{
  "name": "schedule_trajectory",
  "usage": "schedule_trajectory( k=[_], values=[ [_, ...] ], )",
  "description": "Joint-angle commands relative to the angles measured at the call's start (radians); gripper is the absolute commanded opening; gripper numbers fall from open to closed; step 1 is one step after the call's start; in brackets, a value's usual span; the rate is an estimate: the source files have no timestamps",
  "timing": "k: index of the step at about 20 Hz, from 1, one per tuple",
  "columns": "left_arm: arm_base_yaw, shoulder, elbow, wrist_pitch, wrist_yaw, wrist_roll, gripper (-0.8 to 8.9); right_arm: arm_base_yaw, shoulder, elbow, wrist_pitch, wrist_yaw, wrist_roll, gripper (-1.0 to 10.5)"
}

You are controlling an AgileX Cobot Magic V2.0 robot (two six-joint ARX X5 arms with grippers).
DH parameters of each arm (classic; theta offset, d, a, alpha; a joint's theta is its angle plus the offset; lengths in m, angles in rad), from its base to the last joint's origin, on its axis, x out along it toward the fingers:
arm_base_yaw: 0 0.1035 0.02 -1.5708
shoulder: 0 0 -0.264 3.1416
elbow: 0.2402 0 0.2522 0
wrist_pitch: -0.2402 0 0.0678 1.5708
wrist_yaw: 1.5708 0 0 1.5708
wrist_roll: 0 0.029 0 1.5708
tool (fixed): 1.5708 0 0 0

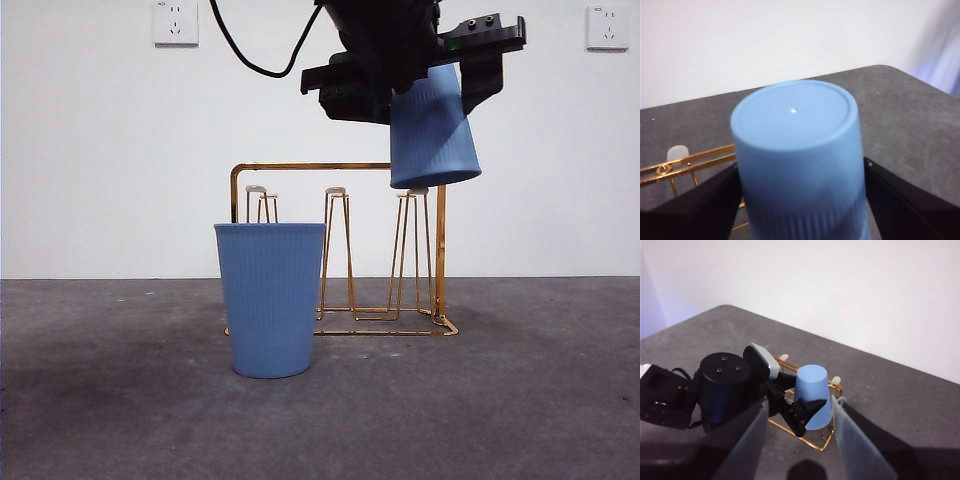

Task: Pick up cup 1,put cup 1 in the cup rack,pick up cup 2,put cup 2 in the cup rack

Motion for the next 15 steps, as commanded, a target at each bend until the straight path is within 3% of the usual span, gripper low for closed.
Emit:
schedule_trajectory(
  k=[1,8,15],
  values=[
    [-0.011,0.031,-0.013,-0.022,-0.02,-0.011,-0.08,0.0,-0.003,-0.004,-0.002,0.001,-0.013,2.2],
    [-0.042,0.029,-0.013,-0.021,-0.063,-0.01,-0.08,0.0,-0.003,-0.004,-0.021,0.001,-0.017,2.2],
    [-0.053,0.024,0.01,-0.007,-0.099,0.045,-0.08,0.0,-0.003,-0.004,-0.048,0.0,-0.021,2.2]
  ],
)
